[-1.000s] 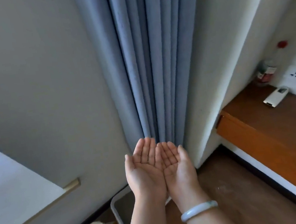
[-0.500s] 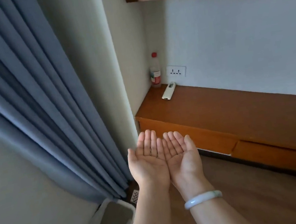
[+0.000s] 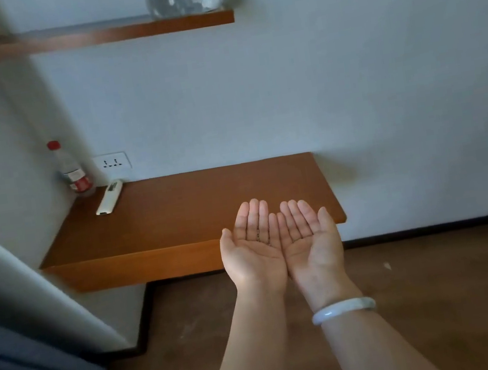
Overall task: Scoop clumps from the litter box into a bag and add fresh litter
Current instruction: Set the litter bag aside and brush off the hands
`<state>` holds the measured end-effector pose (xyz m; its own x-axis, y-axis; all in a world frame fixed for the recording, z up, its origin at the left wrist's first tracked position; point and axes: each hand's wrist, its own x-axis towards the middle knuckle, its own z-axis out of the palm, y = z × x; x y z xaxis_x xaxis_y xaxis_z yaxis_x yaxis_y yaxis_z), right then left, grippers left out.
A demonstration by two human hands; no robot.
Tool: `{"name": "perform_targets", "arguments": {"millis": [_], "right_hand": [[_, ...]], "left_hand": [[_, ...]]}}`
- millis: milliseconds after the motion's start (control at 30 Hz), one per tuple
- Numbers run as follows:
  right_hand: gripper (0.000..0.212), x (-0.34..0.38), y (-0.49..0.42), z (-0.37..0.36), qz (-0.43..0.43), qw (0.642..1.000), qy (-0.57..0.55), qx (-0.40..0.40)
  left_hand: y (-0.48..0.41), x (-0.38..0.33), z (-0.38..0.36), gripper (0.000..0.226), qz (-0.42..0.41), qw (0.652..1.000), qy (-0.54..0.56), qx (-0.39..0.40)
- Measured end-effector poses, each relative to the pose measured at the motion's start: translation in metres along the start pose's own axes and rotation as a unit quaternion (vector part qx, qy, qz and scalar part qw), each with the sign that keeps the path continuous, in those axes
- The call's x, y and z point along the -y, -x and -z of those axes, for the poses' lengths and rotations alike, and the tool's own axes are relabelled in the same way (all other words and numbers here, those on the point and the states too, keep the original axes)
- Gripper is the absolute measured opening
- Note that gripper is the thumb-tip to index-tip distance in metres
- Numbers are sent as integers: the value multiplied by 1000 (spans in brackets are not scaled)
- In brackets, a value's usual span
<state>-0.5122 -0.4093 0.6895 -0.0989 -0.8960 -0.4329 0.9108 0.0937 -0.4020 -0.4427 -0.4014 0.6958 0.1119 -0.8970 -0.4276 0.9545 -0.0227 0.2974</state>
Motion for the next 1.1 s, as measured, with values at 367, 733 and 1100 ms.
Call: {"name": "perform_targets", "arguments": {"millis": [367, 733, 1100], "right_hand": [[36, 222, -55, 95, 120, 986, -91, -76], [31, 391, -147, 159, 242, 943, -186, -131], [32, 554, -247, 177, 357, 883, -239, -191]], "left_hand": [[-18, 239, -85, 50, 134, 988, -71, 29], [-87, 431, -161, 48, 267, 953, -128, 67], [-167, 601, -267, 48, 390, 891, -209, 102]]}}
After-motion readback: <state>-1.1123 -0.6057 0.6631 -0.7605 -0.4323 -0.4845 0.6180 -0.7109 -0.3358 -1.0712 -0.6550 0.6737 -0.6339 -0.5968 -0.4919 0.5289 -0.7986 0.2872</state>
